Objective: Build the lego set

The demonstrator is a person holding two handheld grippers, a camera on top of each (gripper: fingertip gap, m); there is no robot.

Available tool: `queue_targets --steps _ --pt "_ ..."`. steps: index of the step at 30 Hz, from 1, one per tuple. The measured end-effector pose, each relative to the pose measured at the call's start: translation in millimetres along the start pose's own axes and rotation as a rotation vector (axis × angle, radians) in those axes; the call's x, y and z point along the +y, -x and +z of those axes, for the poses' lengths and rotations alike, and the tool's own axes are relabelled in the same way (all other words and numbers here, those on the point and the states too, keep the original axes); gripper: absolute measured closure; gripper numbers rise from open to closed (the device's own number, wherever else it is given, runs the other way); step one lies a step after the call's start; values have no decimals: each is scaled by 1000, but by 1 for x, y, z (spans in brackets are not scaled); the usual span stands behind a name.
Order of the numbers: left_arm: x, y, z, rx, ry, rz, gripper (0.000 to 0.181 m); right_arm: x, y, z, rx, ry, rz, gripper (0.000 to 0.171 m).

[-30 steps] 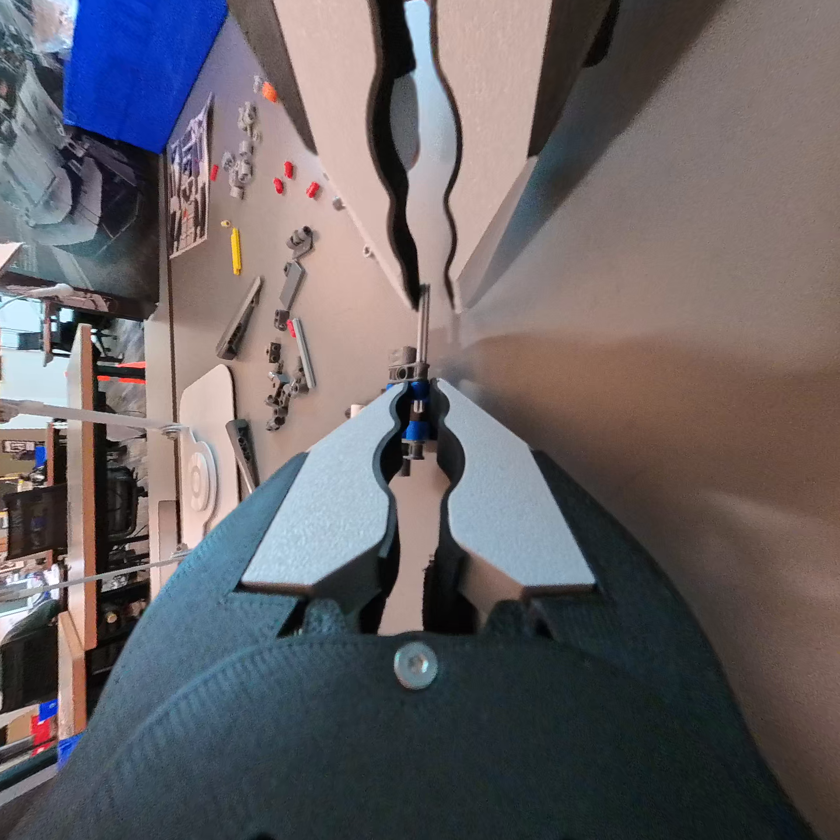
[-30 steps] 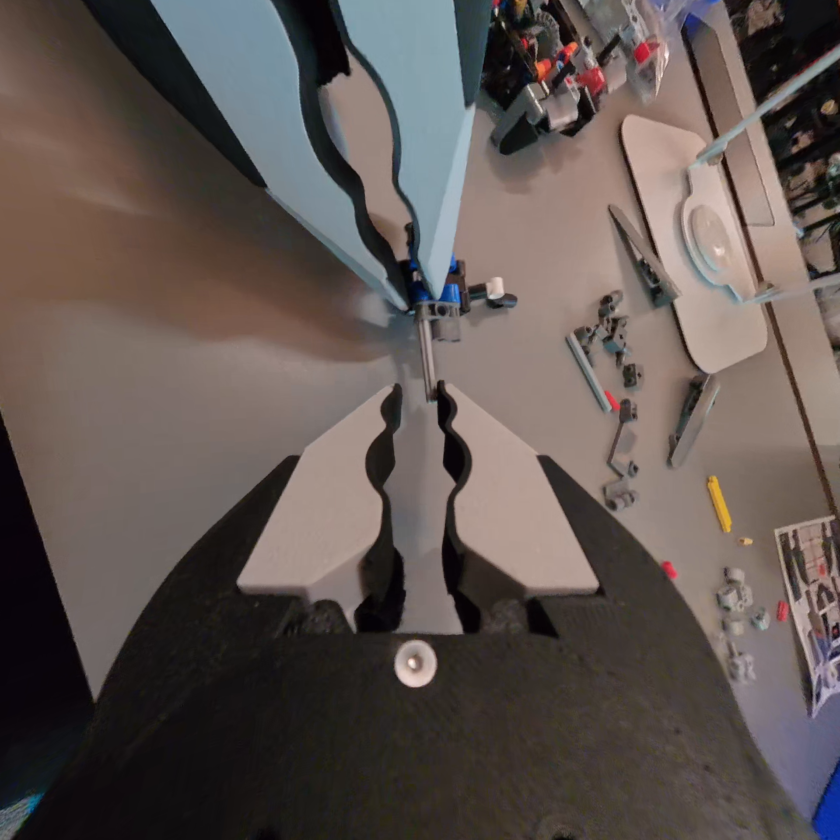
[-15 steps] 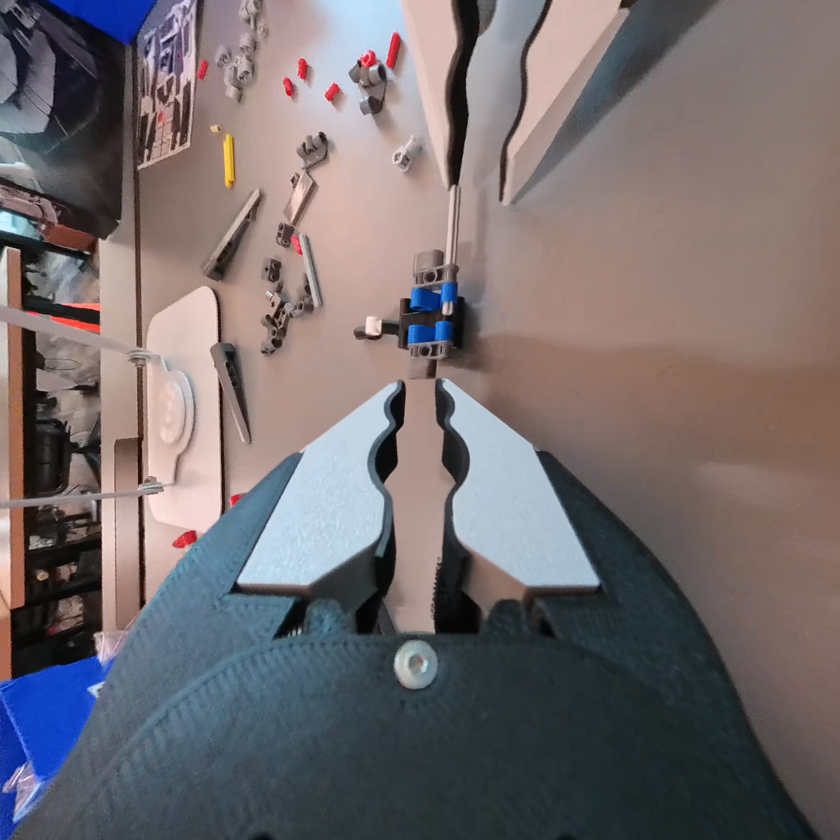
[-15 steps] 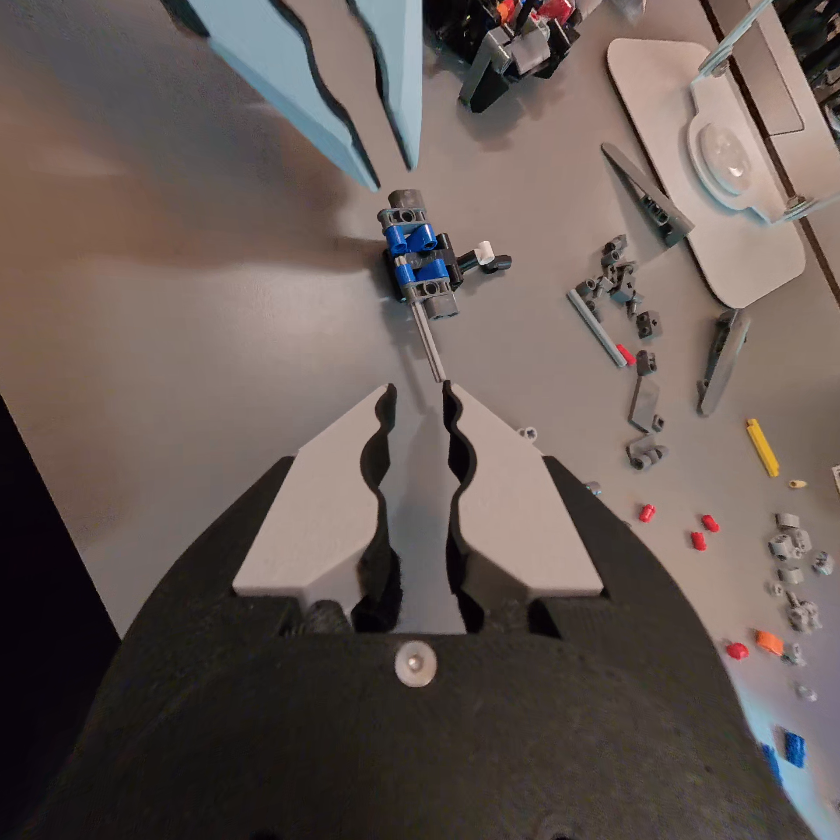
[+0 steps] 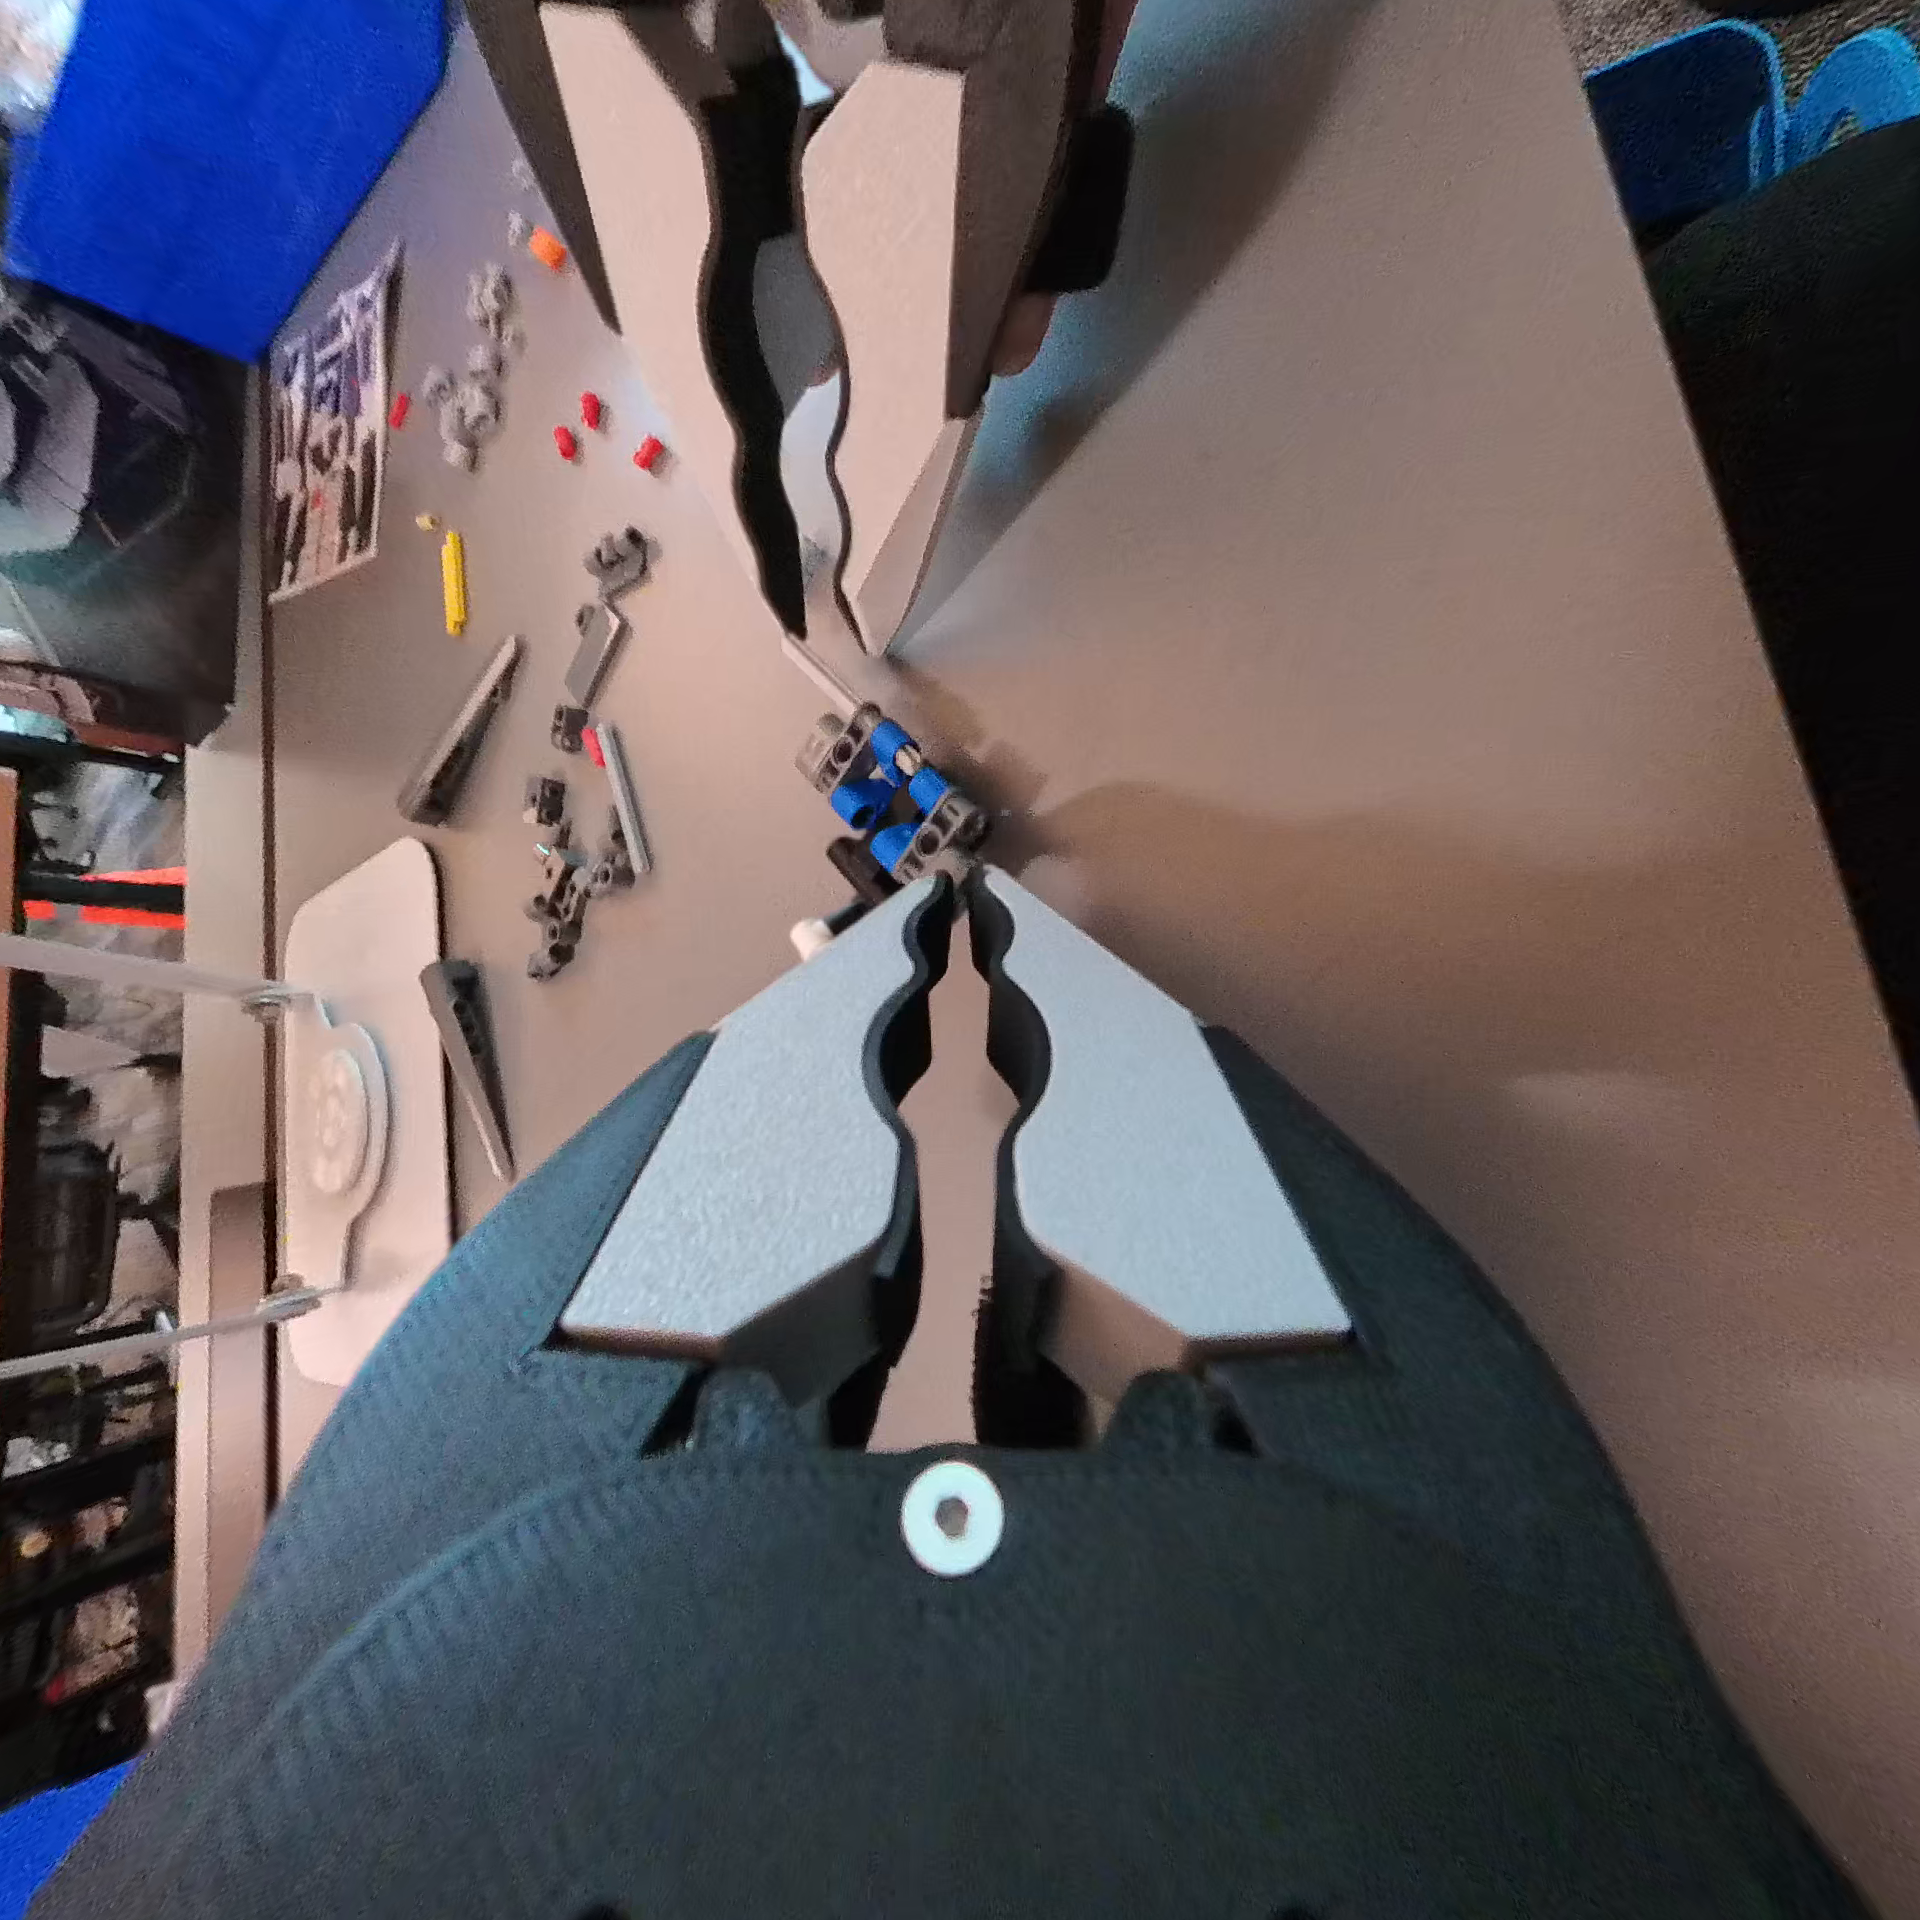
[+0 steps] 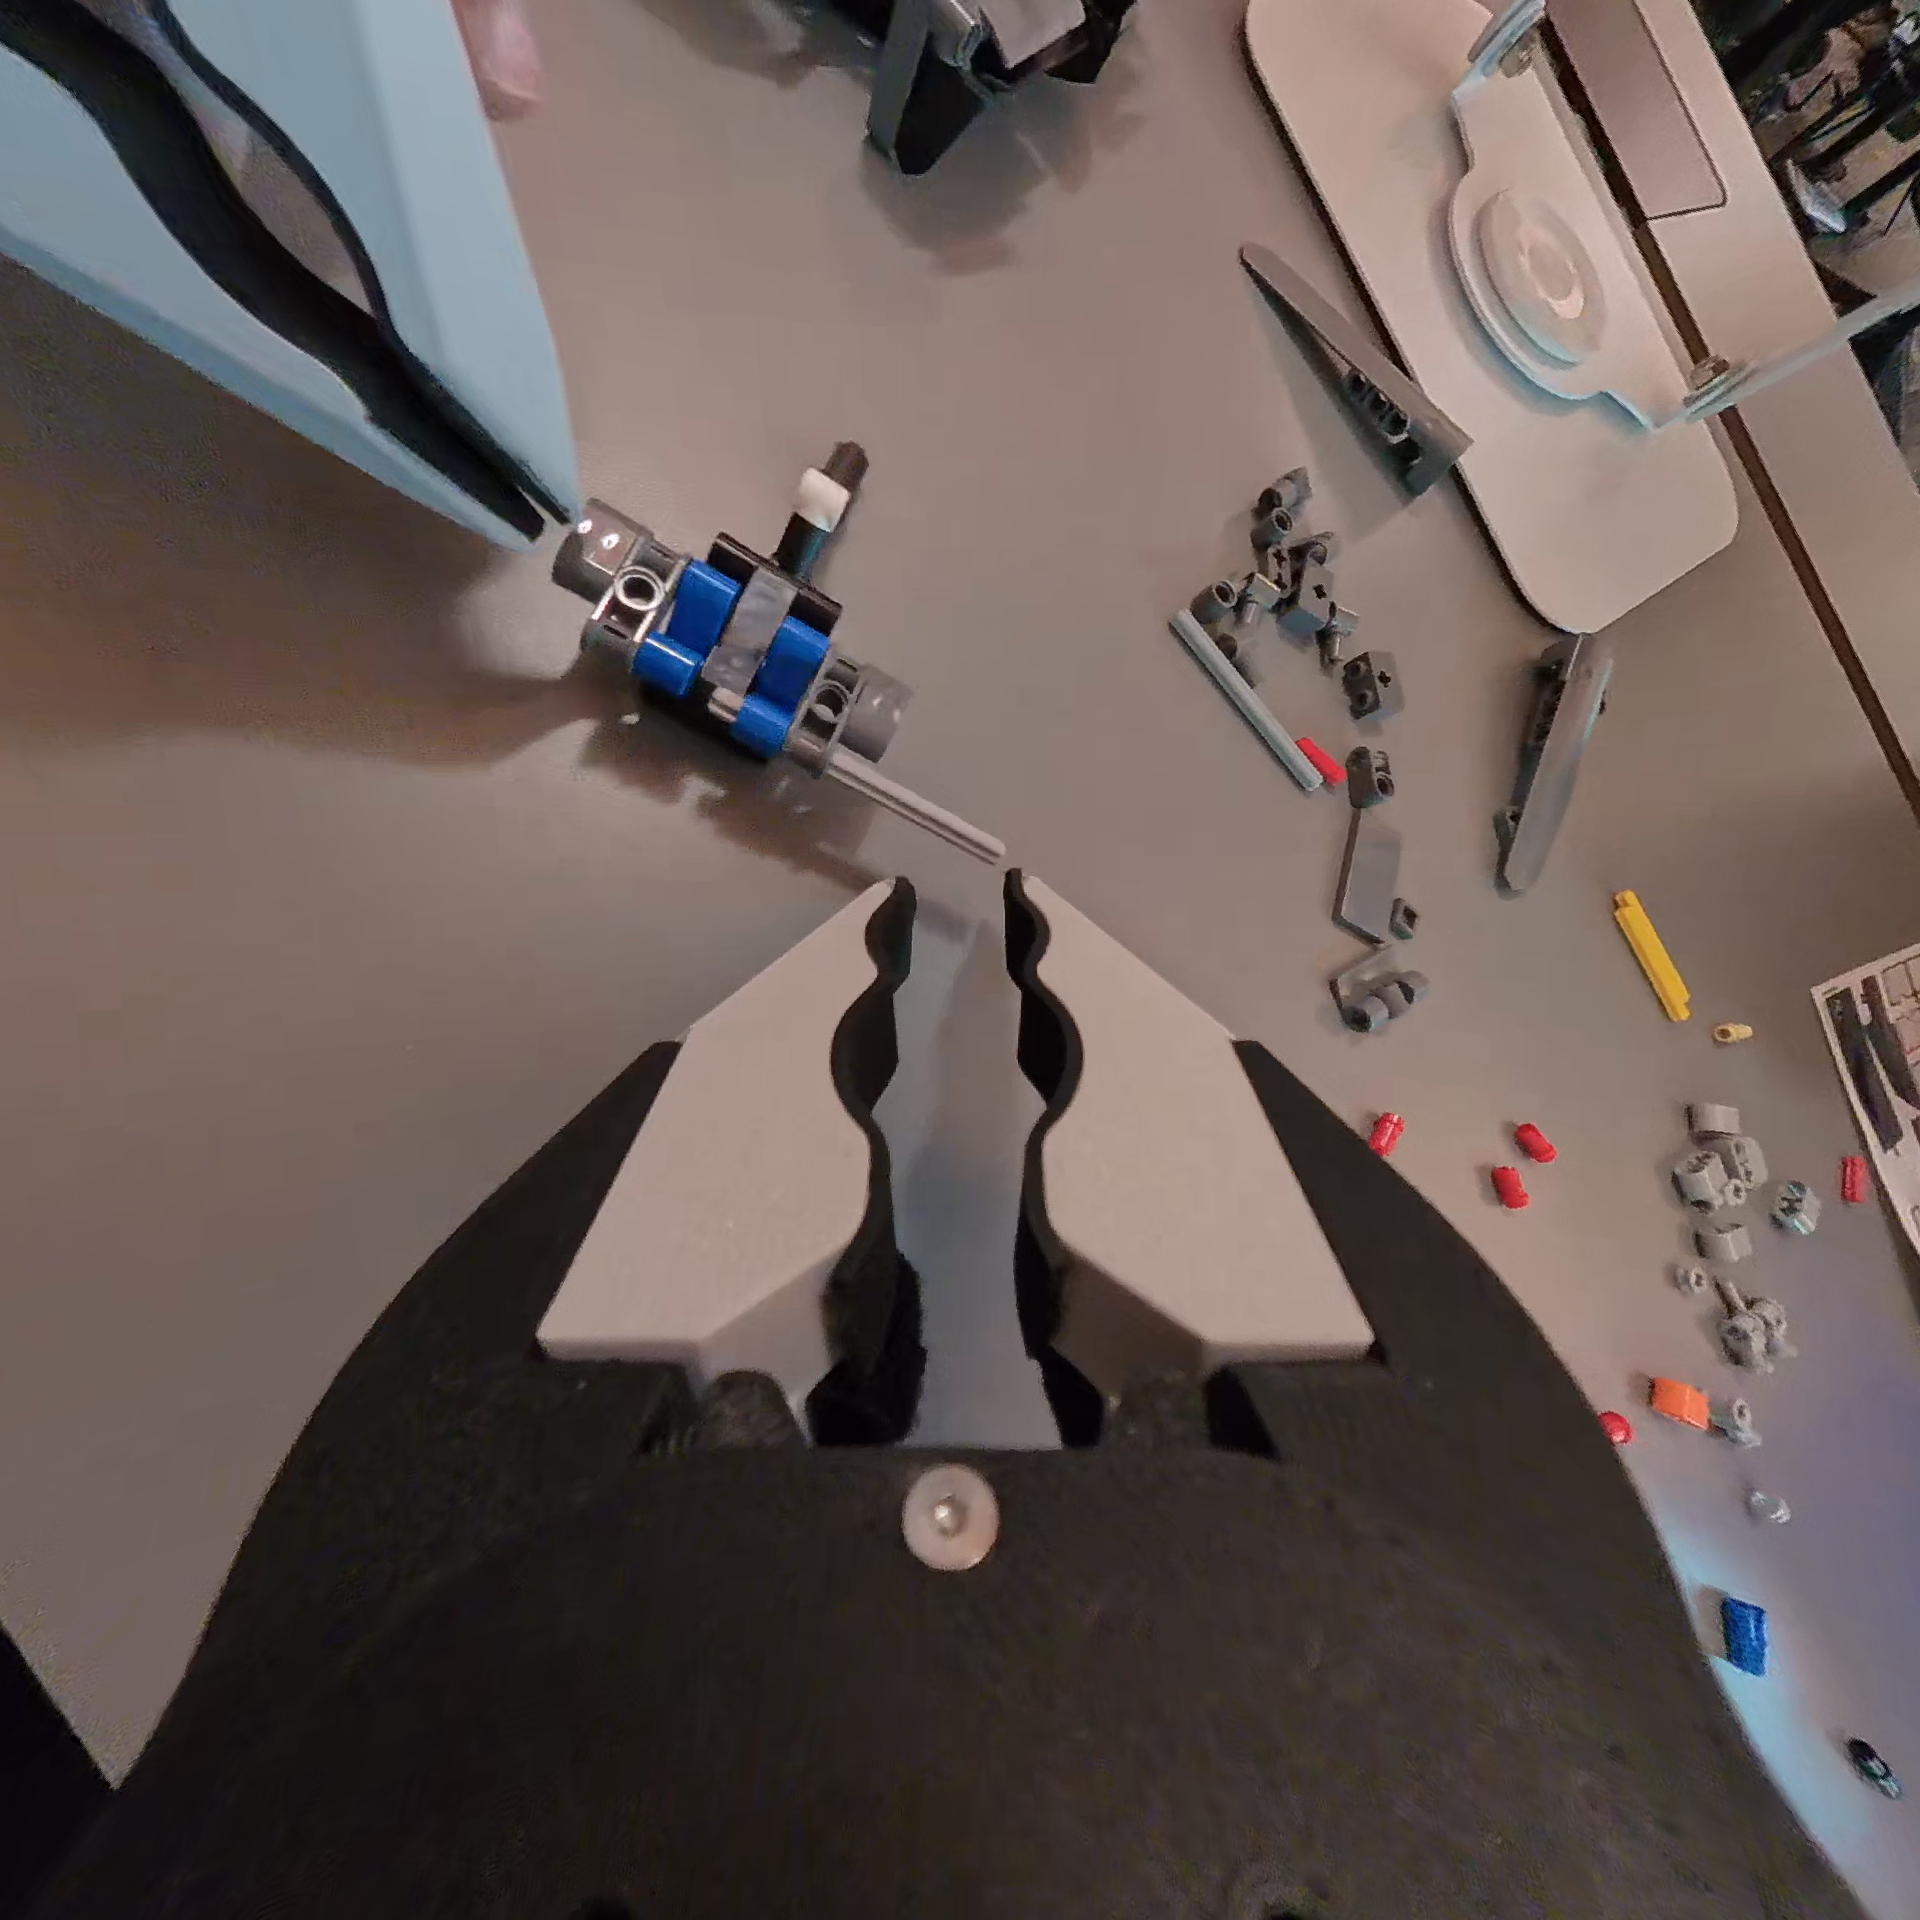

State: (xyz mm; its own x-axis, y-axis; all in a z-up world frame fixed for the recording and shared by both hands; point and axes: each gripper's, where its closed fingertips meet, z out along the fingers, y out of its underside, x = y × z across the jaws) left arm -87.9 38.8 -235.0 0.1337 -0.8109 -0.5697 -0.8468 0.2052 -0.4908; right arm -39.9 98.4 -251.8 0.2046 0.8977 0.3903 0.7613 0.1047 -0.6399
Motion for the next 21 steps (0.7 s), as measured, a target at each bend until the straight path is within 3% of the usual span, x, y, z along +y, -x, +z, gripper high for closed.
queue_targets --steps 5,11,21 --pt "1 14 -8 -45 -31 -38 177 -2 2 -7 -47 -45 62 143" --pt "4 6 3 -35 8 1 176 -9 24 -6 -173 -66 168 105" --pt "-6 11 0 -56 -47 -10 178 -11 18 3 -171 -58 240 82"
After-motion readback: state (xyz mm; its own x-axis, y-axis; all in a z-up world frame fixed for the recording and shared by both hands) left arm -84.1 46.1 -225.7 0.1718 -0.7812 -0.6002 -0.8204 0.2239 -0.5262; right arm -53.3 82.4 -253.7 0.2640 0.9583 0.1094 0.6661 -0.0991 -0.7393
